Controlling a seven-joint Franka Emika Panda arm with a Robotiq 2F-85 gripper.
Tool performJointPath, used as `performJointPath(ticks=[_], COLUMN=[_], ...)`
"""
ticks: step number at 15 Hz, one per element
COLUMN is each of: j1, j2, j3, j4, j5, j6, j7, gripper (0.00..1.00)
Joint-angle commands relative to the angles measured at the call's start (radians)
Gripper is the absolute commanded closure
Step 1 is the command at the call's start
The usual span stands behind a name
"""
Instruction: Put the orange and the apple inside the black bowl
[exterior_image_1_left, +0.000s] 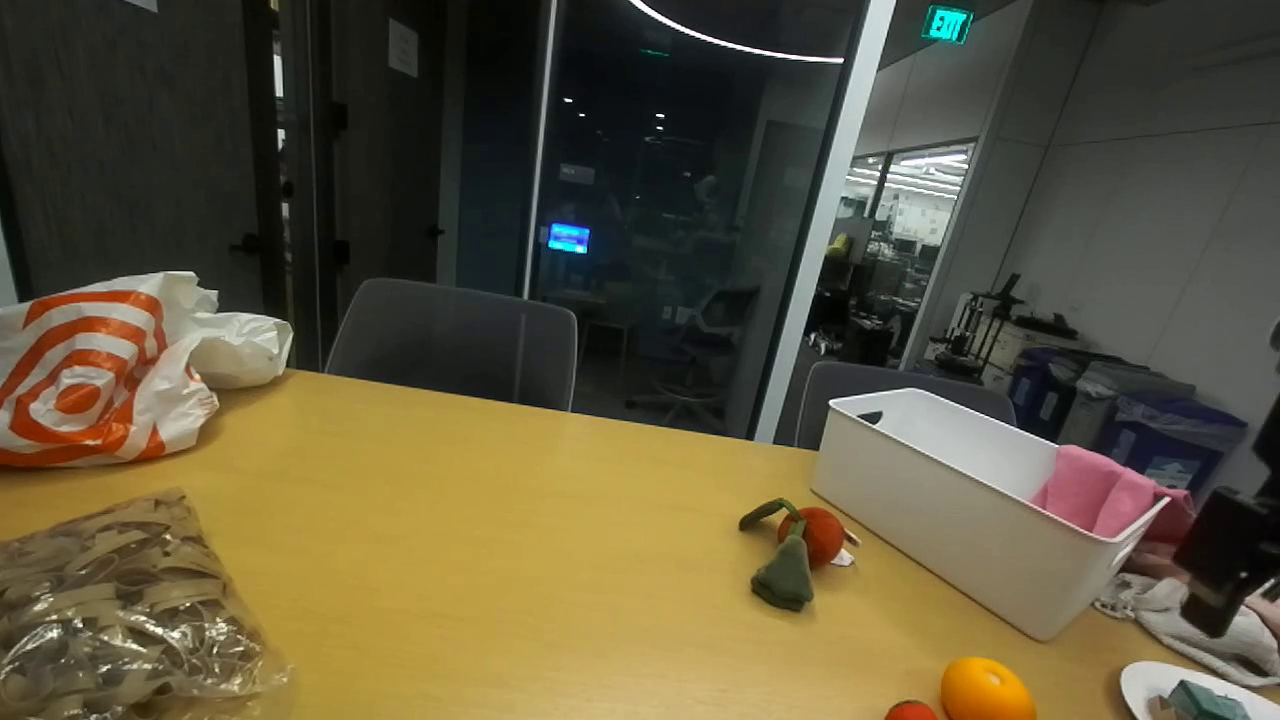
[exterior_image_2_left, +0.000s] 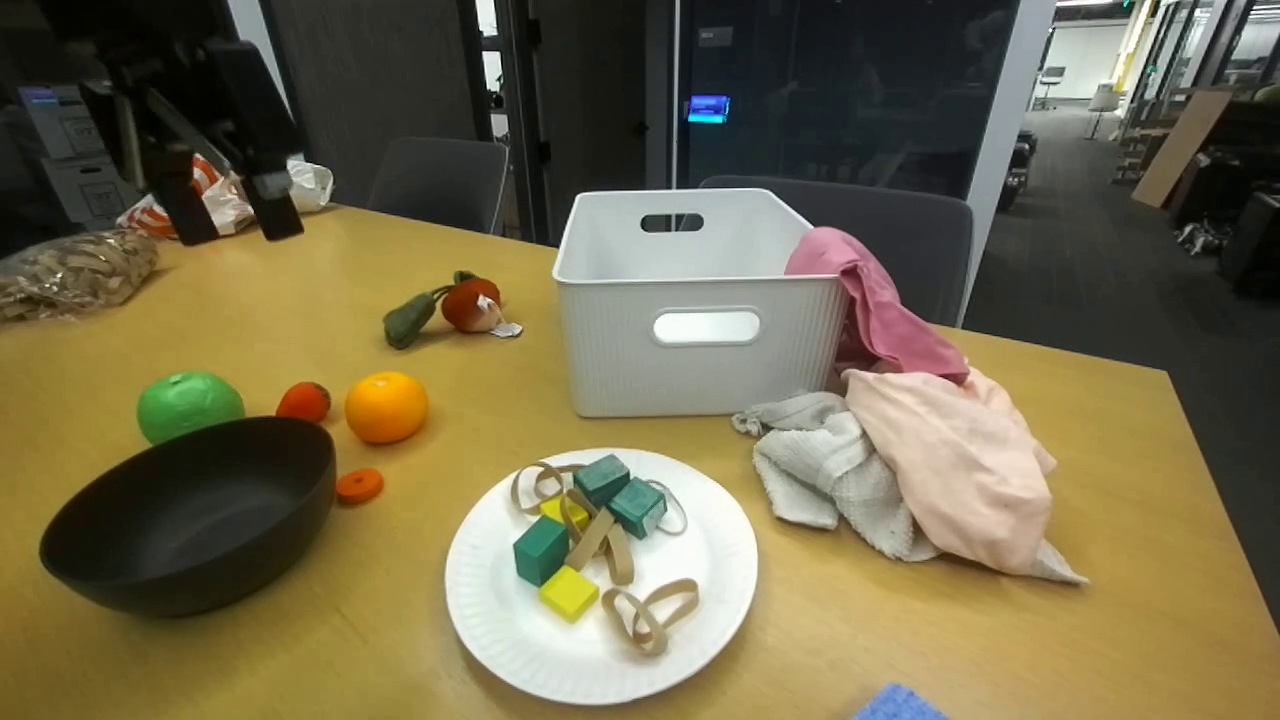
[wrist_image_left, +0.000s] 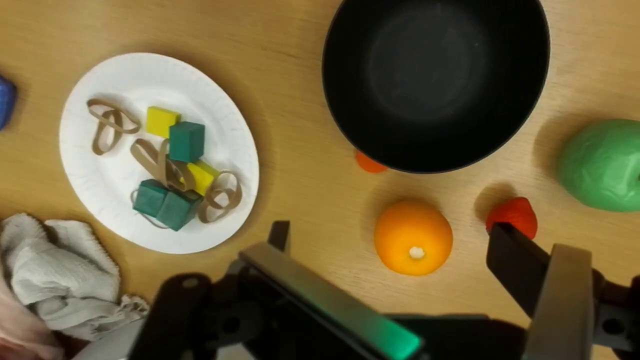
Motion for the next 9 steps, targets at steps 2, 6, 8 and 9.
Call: performJointPath(ticks=[2,6,8,9], j1=[0.026,0.03,0.037,0.038], j2=[0.212,0.366,0.416,0.438], j3=[-0.02,-0.045,-0.059,-0.06], j4=[-0.01,0.007,0.004,0.003], j5=[-0.003,0.019,0.048,0.057], j6=[0.206,0.347,0.404,0.426], j7=[-0.059,-0.116,-0.146,-0.151], gripper=[0.0,0.0,0.0,0.0])
